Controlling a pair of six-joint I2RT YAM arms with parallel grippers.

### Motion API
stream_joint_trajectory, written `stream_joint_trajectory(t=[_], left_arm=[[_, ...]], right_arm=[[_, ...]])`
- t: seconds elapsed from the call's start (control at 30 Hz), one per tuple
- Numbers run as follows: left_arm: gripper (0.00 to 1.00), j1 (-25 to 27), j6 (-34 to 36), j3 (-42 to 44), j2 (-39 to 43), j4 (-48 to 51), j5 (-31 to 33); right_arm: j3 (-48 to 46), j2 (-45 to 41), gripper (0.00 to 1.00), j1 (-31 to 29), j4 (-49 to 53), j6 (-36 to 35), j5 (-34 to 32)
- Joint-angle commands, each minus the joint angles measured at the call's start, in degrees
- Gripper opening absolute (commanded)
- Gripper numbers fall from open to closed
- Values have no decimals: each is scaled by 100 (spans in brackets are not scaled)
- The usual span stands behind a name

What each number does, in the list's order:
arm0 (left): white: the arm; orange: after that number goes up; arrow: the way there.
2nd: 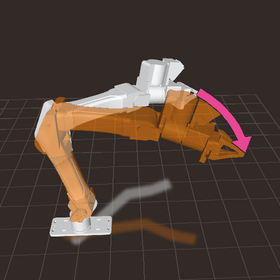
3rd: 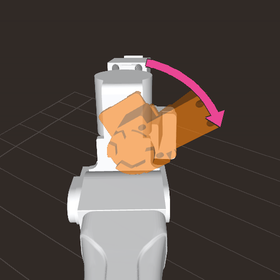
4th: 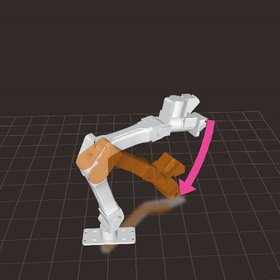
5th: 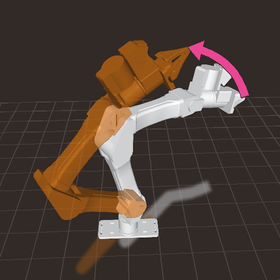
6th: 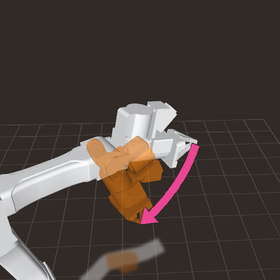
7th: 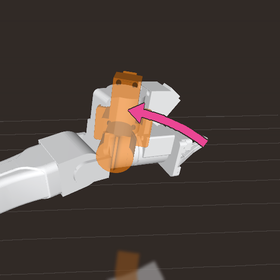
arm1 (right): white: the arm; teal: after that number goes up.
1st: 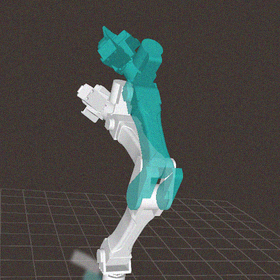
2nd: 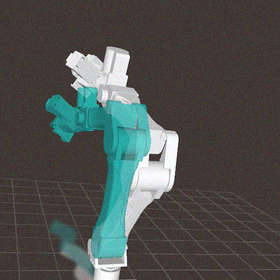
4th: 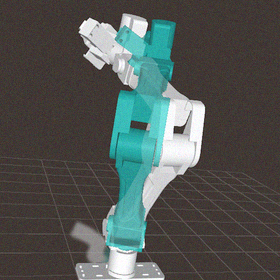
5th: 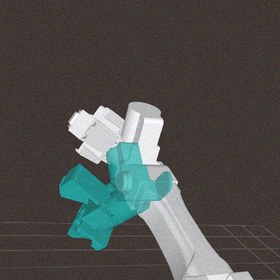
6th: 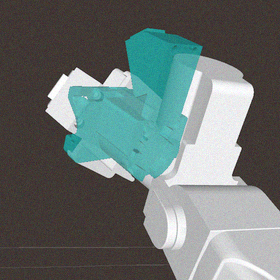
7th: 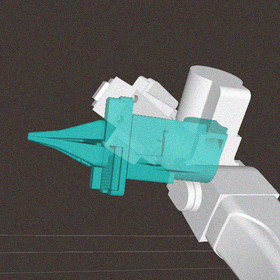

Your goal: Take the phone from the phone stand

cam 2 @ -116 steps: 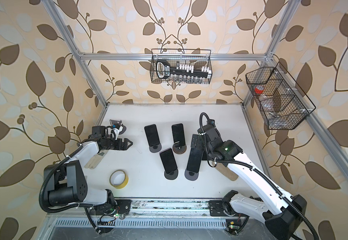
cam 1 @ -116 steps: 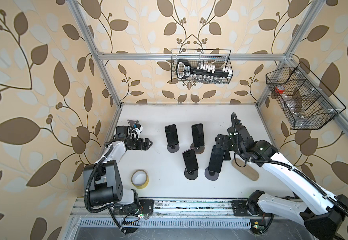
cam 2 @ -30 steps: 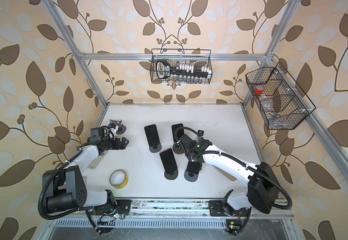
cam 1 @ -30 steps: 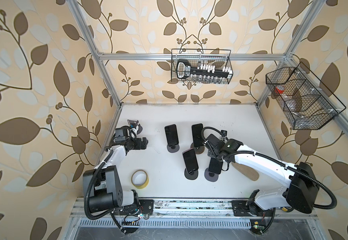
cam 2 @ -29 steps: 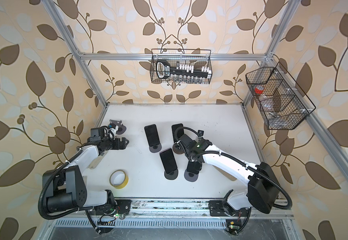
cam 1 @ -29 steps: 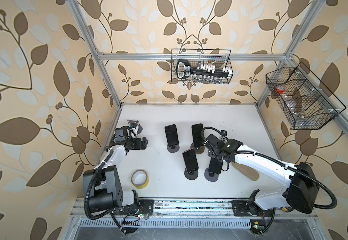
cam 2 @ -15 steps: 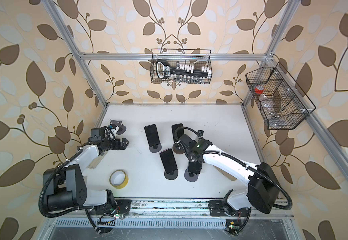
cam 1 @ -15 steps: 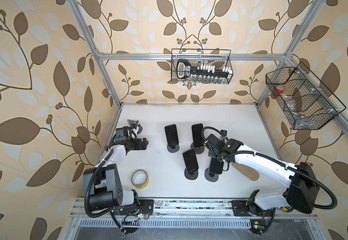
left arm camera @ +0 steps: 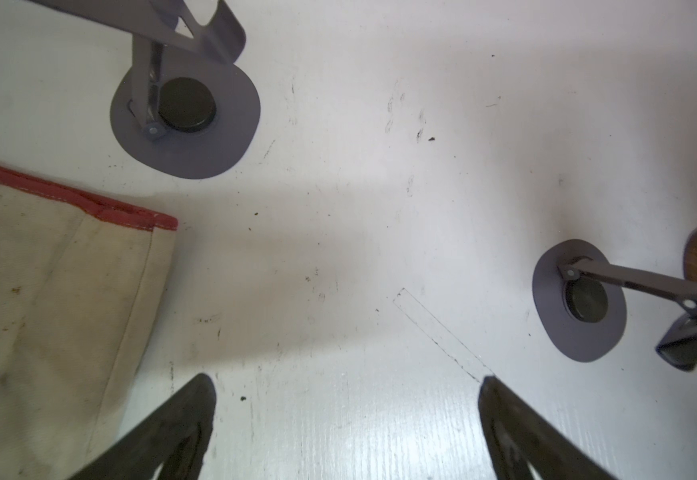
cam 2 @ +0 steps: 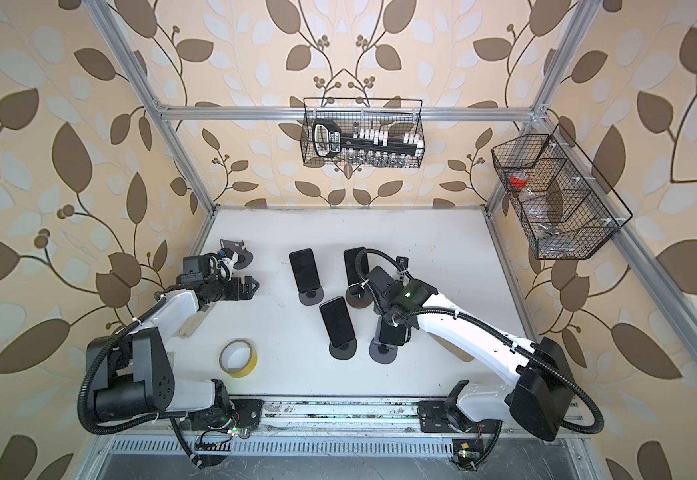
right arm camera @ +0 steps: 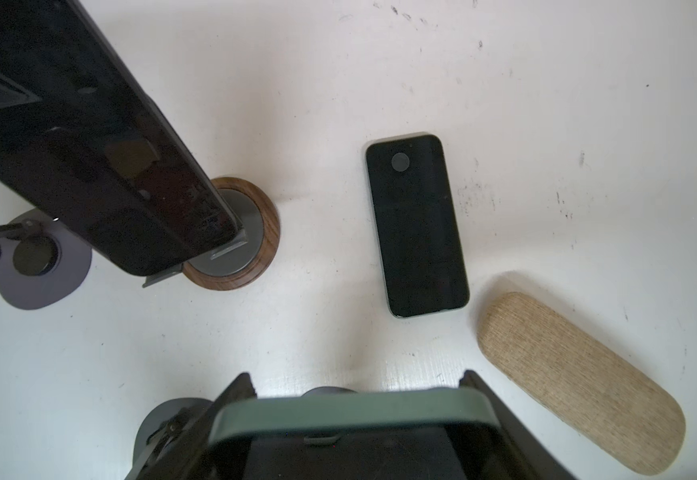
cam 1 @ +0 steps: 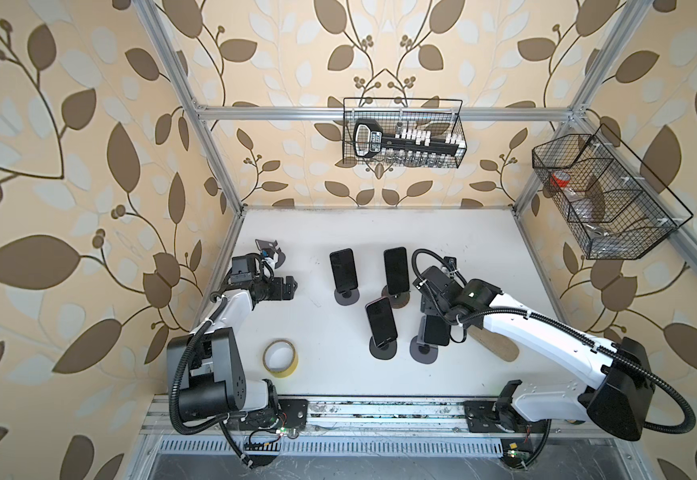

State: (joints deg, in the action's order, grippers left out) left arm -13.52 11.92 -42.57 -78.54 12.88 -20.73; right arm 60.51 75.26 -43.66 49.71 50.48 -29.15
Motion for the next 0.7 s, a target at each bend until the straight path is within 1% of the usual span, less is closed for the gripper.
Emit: stream_joint_trajectory(t=[0.0,0.13,0.3,0.4,0.5,0.57,0.67], left_arm=[[99,13,108,-199,-12,77,-116],[99,16,109,-202,-12,81,-127],[99,11,109,-218,-29,95,-133],[99,14,109,-224,-25,99,-133],[99,16,60,-176,16,52,-48],[99,16,56,-119,74,-10,-45],[99,14,56,-90,112,-27,-73]], right_arm=[[-4,-306,65,204,-22,-344,61],[11,-579,64,566,-27,-697,227],[48,-877,63,1204,-59,-1211,603],[215,-927,63,1444,41,-1524,473],[341,-969,63,1633,-28,-1840,99],[453,-961,63,1836,-138,-2071,93],[583,-928,63,2243,-411,-2361,272]])
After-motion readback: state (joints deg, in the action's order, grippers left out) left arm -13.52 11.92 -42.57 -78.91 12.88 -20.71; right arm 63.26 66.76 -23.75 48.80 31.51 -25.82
